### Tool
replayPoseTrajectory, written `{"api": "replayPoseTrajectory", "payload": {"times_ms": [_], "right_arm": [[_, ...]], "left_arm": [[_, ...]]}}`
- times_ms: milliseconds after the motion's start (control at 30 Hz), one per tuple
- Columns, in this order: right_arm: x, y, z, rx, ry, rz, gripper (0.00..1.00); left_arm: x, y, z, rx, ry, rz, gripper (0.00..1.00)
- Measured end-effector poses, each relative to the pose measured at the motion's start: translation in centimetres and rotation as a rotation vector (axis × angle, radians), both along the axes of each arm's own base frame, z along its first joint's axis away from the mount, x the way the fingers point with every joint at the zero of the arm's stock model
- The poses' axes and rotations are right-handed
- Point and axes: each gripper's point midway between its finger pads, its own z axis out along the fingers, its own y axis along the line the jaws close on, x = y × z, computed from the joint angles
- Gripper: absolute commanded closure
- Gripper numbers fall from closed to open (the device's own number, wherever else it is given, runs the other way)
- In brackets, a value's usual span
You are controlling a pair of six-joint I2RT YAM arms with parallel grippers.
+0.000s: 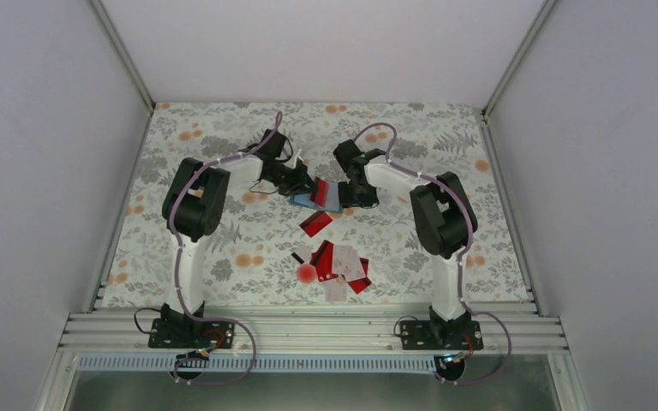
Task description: Put the credit cards into the card holder
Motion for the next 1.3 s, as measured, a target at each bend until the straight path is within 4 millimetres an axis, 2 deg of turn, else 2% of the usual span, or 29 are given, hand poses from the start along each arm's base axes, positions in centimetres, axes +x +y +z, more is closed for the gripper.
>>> {"api": "replayPoseTrajectory", "payload": {"times_ms": [833,1100,1300], "right_arm": [[0.0,1.1,-0.6,0.042,0.039,0.018,0.67],[0.0,1.2,-0.6,0.051,0.04,0.018,0.68],[0.1,1.2,-0.6,0.053,0.04,0.018,0.68]], "left_arm": [[-0.4,-0.8,-0.1,-0.015,0.018,-0.015,0.97],[-0.5,-1.5,-0.6,0.011,0.033,-0.011,0.85],[-0.7,-1.8,-1.2,0.077,0.05,-0.007,0.8]]}}
